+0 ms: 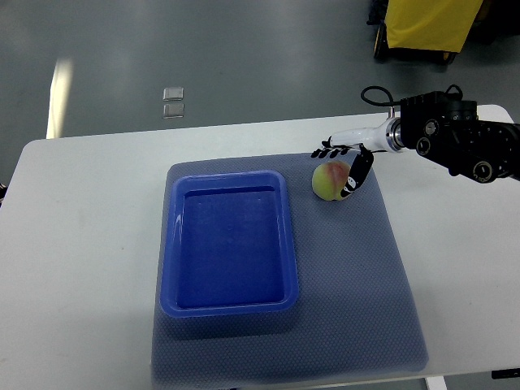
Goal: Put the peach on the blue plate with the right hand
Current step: 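Lower the right hand over the peach and close fingers around it, then lift the peach up and away from the mat with the right hand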
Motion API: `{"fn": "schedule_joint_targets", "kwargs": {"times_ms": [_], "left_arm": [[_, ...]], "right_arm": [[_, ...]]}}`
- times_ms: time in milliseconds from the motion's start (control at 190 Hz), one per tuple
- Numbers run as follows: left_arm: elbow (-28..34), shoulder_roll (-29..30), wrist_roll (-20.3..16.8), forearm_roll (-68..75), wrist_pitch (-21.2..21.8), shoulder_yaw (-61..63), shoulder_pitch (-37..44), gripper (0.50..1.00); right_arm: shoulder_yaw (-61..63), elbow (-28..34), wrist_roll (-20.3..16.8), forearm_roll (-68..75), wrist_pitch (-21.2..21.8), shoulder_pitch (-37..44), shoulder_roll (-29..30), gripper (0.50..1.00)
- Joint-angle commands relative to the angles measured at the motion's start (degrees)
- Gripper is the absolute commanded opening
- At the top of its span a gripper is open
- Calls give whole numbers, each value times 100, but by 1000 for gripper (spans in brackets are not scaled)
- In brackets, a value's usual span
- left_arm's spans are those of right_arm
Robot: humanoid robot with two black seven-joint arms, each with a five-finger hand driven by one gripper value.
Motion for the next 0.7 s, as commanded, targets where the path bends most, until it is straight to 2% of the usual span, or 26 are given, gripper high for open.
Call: {"fn": "schedule_joint_targets", "kwargs": {"times_ms": [0,131,336,341,362,415,493,619,693], "left_arm": [[-7,0,0,-1,0,8,0,1000],[-7,0,9,-1,0,8,0,1000],[1,0,9,-1,0,8,0,1000],[1,0,9,-1,0,0,0,1000],[1,0,9,-1,0,0,0,1000],[1,0,9,-1,0,8,0,1000],[1,0,0,-1,0,8,8,1000],[1,0,0,-9,0,8,0,1000],[10,0,0,-9,0,0,0,1000]], "right_arm": [[-16,-29,41,-54,-177,-98,1,919],[-16,-73,85,-54,-265,-178,1,887],[-7,-152,94,-54,-362,-274,1,866],[-16,-161,94,-54,-397,-274,36,824],[-16,-161,94,-54,-415,-274,62,805],[-16,-161,94,-54,-424,-274,142,789],[-16,-161,94,-54,-432,-292,247,736],[-7,-161,102,-45,-432,-283,282,723],[-7,-152,102,-45,-424,-248,282,648]]}}
